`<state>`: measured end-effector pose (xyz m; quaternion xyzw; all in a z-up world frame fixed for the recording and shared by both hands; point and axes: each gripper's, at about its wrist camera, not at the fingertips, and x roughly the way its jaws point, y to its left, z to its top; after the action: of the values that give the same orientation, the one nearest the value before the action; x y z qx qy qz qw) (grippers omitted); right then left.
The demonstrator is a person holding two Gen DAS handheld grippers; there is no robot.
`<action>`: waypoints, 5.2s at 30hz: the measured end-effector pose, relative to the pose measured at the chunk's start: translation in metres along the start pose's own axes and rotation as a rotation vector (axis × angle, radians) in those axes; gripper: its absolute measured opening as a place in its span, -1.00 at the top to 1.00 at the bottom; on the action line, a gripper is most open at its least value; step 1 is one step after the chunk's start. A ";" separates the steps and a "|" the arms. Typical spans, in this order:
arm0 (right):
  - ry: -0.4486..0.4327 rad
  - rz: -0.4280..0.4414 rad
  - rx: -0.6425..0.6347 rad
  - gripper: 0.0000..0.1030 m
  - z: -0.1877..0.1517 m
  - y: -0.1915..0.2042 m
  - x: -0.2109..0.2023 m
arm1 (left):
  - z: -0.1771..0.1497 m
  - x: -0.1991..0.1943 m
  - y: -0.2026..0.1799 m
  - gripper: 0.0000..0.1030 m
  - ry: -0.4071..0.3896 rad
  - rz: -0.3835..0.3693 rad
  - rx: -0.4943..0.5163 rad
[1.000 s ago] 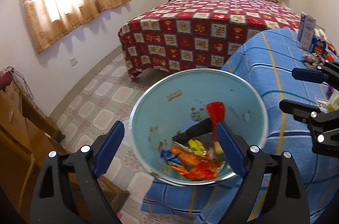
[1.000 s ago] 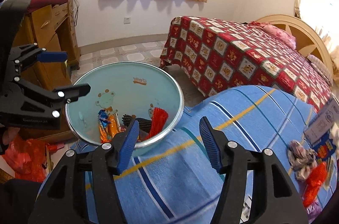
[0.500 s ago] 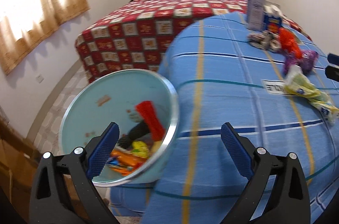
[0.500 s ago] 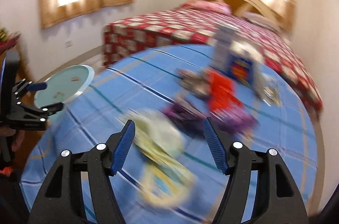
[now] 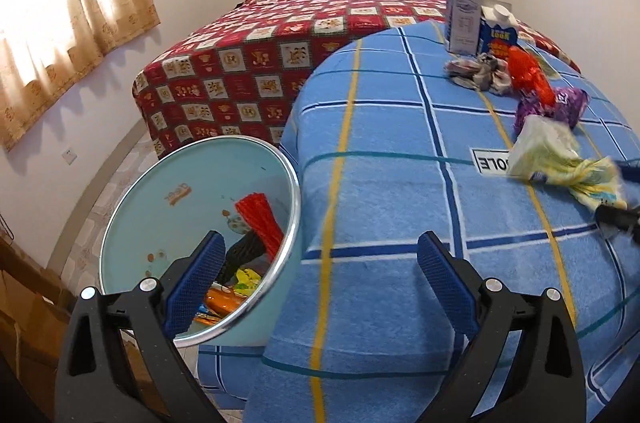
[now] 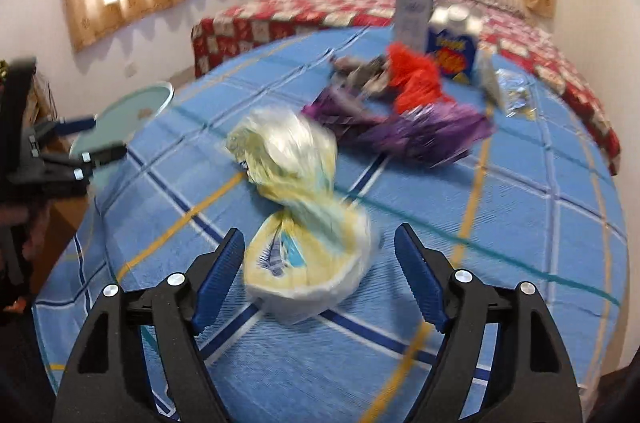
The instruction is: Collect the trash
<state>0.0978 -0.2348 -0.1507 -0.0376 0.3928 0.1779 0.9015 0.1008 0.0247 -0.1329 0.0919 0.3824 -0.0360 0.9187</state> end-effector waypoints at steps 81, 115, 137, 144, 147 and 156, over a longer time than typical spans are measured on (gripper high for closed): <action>-0.155 -0.152 0.230 0.75 -0.001 -0.122 -0.054 | 0.067 -0.011 -0.059 0.83 -0.098 -0.209 0.100; -0.190 0.179 -0.110 0.75 0.120 0.083 0.041 | -0.014 -0.009 0.131 0.83 0.033 0.143 -0.158; -0.141 0.216 -0.259 0.74 0.141 0.152 0.089 | -0.035 -0.017 0.168 0.83 0.062 0.234 -0.200; -0.129 0.225 -0.275 0.74 0.144 0.159 0.099 | -0.040 -0.019 0.175 0.83 0.069 0.249 -0.203; -0.127 0.227 -0.281 0.74 0.145 0.163 0.102 | -0.042 -0.019 0.178 0.83 0.074 0.255 -0.209; -0.129 0.237 -0.301 0.74 0.149 0.172 0.106 | -0.045 -0.019 0.184 0.83 0.078 0.268 -0.225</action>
<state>0.2071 -0.0124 -0.1122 -0.1140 0.3047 0.3415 0.8817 0.0811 0.2137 -0.1242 0.0400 0.4036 0.1336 0.9042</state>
